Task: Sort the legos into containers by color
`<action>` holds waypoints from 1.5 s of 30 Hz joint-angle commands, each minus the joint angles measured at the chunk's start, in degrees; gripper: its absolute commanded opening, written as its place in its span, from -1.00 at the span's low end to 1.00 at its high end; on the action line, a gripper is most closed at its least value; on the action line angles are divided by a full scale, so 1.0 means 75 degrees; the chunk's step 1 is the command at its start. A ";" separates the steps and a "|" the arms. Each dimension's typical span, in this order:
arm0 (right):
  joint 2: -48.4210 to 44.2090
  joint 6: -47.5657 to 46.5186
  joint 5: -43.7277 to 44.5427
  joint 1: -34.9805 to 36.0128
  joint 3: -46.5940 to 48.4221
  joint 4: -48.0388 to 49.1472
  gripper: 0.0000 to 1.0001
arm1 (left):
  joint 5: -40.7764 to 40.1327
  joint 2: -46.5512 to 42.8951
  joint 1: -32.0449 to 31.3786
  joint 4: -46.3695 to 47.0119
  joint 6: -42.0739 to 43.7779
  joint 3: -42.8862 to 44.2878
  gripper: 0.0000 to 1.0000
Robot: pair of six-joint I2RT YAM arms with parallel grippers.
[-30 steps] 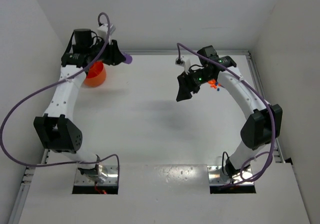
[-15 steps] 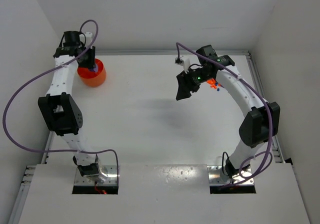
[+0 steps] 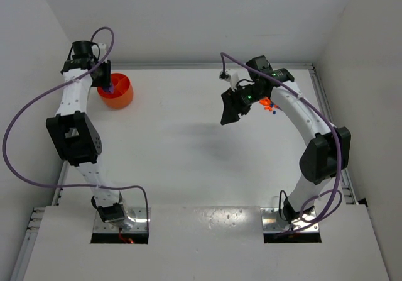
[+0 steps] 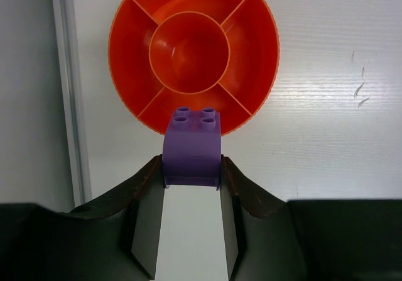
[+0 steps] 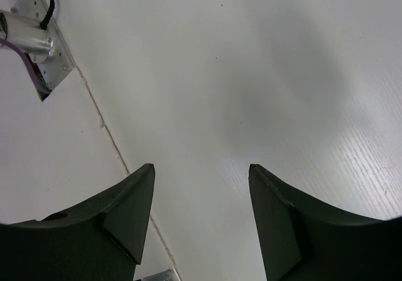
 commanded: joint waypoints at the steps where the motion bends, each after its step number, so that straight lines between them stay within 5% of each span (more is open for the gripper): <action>1: 0.0025 0.0046 0.0018 -0.0037 0.0298 0.0147 0.24 | 0.0137 0.0099 0.0087 0.0047 -0.0141 0.0427 -1.00; 30: 0.0165 0.0046 0.0088 -0.0037 0.0227 0.0147 0.24 | 0.0137 0.0955 0.0157 -0.0023 -0.0141 0.0885 -1.00; 45: 0.0095 0.0046 0.0088 -0.0037 0.0227 0.0147 0.24 | 0.0371 0.0814 0.0157 -0.0023 -0.0212 0.0885 0.05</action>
